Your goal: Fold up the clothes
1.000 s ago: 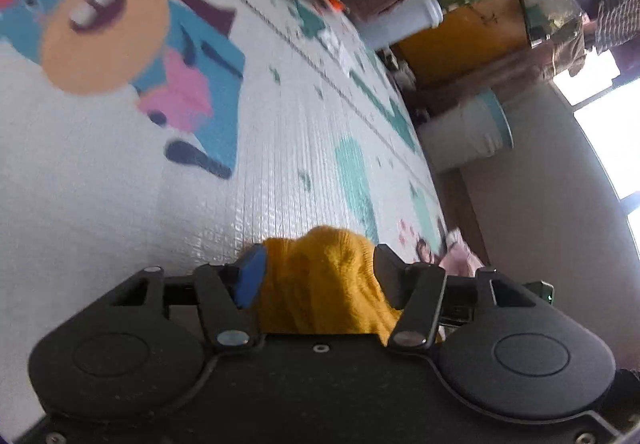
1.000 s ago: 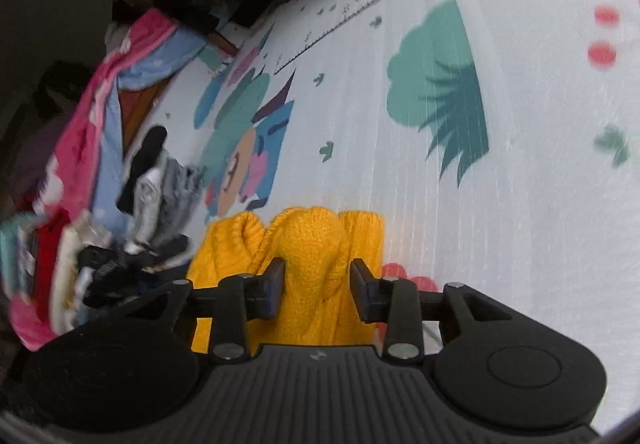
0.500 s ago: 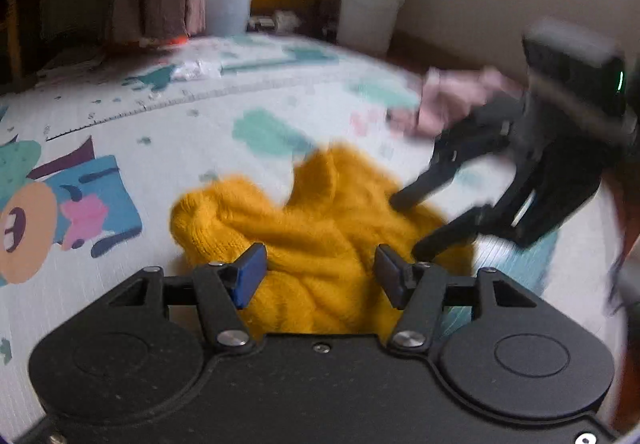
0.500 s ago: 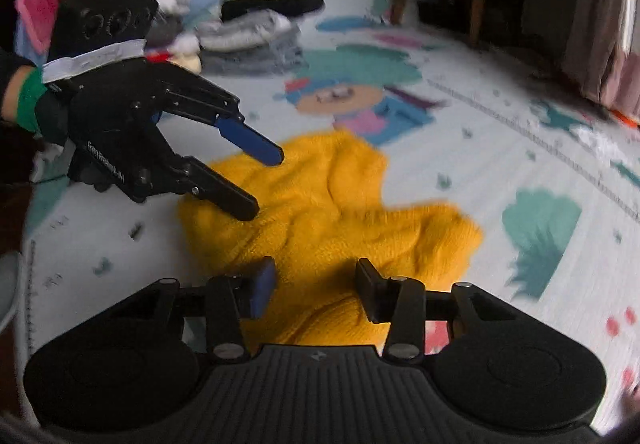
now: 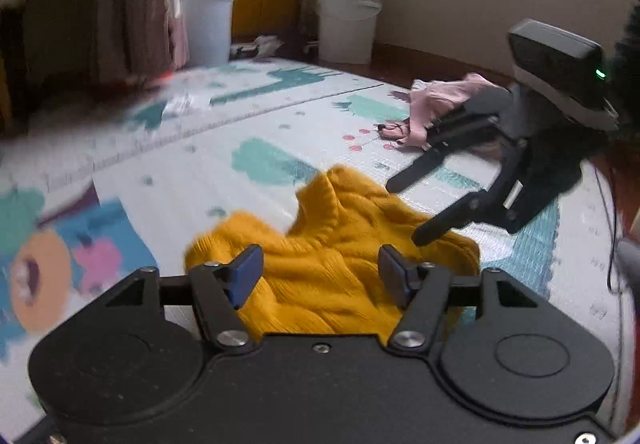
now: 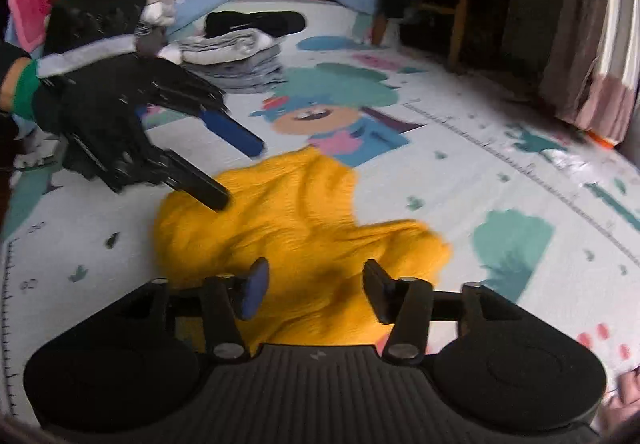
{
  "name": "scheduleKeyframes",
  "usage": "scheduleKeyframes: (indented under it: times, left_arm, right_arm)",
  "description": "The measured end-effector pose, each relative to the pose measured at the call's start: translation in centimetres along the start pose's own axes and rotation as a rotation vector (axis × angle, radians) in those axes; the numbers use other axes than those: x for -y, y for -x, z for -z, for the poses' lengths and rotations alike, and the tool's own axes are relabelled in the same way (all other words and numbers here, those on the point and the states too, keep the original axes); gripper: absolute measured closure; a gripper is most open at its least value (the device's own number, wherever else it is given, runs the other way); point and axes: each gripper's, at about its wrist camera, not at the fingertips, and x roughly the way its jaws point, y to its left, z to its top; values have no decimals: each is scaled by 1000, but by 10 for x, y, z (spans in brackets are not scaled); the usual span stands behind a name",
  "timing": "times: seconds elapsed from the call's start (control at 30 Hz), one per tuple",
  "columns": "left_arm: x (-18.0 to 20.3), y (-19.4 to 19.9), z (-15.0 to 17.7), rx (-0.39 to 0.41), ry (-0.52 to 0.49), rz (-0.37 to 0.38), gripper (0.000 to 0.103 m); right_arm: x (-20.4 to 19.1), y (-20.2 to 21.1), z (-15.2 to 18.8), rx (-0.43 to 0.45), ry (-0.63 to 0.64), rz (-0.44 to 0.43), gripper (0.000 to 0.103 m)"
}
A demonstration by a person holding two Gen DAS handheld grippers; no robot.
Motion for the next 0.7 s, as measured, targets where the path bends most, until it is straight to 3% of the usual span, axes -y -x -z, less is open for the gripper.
scheduleKeyframes:
  times: [0.1, 0.27, 0.43, 0.57, 0.63, 0.7]
  left_arm:
    - [-11, -15, -5, -25, -41, 9, 36]
    - [-21, -42, 4, -107, -83, 60, 28]
    - [-17, -61, 18, -118, -56, 47, 20]
    - [-20, -58, 13, -130, -35, 53, 18]
    - [-19, -39, -2, -90, -11, 30, 19]
    - [-14, -12, -9, -19, 13, 20, 19]
  right_arm:
    - [14, -14, -2, -31, -13, 34, 43]
    - [24, -28, -6, 12, -22, 79, 44]
    - [29, -48, 17, -29, -86, 90, 44]
    - [28, -47, 9, -54, -78, 105, 44]
    - [23, -32, -2, -9, -48, 140, 51]
    - [16, -10, -8, 60, -17, 139, 51]
